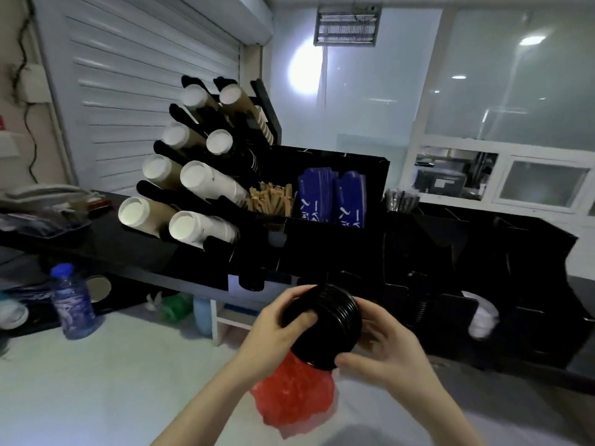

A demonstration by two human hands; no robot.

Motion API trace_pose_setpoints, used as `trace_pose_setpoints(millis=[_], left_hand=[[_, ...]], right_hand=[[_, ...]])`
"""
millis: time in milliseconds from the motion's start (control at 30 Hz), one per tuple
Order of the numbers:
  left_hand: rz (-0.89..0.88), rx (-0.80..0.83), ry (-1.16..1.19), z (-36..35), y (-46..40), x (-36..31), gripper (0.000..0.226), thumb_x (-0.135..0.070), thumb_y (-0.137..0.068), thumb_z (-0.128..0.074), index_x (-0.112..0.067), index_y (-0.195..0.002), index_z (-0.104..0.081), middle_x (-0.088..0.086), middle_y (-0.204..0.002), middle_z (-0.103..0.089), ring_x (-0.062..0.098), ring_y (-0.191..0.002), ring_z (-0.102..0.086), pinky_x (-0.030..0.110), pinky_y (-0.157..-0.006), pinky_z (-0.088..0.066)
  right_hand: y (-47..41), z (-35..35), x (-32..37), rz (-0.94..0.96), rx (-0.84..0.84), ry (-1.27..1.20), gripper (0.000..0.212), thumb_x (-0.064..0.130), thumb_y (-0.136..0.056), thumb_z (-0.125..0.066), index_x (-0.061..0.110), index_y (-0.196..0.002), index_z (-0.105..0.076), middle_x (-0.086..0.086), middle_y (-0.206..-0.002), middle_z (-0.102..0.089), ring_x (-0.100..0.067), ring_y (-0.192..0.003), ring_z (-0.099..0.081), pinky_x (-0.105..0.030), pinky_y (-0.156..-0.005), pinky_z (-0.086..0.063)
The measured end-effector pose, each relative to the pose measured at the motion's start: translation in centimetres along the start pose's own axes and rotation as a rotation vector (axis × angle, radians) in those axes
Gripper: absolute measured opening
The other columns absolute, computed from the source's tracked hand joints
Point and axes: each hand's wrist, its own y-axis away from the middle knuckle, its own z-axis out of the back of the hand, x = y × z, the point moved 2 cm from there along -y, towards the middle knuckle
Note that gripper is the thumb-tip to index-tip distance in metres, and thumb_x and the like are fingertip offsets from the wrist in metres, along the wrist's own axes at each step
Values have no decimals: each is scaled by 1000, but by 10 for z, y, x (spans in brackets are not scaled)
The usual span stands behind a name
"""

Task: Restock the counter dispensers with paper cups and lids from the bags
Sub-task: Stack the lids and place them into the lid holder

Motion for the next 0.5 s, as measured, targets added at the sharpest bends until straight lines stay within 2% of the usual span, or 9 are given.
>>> trace_pose_setpoints(millis=[67, 133, 200, 267, 333, 400, 500], left_hand=[[15, -57, -1, 32, -8, 16, 40, -40, -83, -65, -33, -122, -60, -18, -117, -66, 2, -115, -59, 19, -92, -48], [13, -135, -106, 62, -14, 32, 40, -32, -88, -69, -33, -126, -57, -22, -119, -64, -1, -117, -56, 18, -93, -46], [-60, -223, -419, 92, -20, 50, 47, -33, -90, -67, -29, -134, -52, -21, -130, -55, -3, -125, -46, 19, -100, -40], [-137, -226, -706, 115, -29, 64, 54, -34, -90, -66, -23, -140, -48, -12, -140, -49, 6, -134, -38, 26, -109, -33], [-214, -168, -921, 129, -39, 76, 61, -33, -88, -68, -14, -142, -47, -1, -146, -46, 19, -139, -37, 35, -113, -33], [-247, -94, -1054, 135, -49, 85, 66, -32, -82, -74, -6, -138, -51, 8, -144, -49, 27, -137, -42, 43, -110, -40], [-262, -34, -1102, 136, -57, 97, 68, -30, -74, -80, -4, -132, -57, 11, -138, -56, 27, -133, -47, 45, -105, -46]], right_hand=[[-22, -27, 5, 8, -53, 28, 74, 13, -57, -92, 31, -121, -58, 14, -112, -66, -4, -108, -62, -25, -96, -50], [-43, -48, 10, 54, -116, 120, 75, 15, -58, -92, 35, -121, -57, 19, -112, -62, 1, -110, -58, -17, -94, -47], [-66, -63, 17, 113, -190, 222, 77, 22, -60, -91, 35, -126, -53, 22, -116, -56, 3, -114, -53, -12, -94, -43], [-95, -76, 23, 175, -253, 356, 79, 26, -62, -89, 32, -130, -50, 19, -121, -50, 5, -116, -47, -8, -97, -37], [-127, -93, 27, 224, -249, 527, 82, 28, -65, -87, 28, -135, -46, 15, -124, -44, 5, -116, -41, -4, -98, -29], [-153, -111, 26, 264, -196, 712, 84, 27, -67, -85, 25, -140, -42, 10, -127, -41, -2, -118, -38, -9, -100, -29], [-180, -132, 13, 314, -114, 990, 85, 23, -69, -83, 20, -142, -39, 3, -131, -41, -14, -121, -40, -28, -97, -45]])
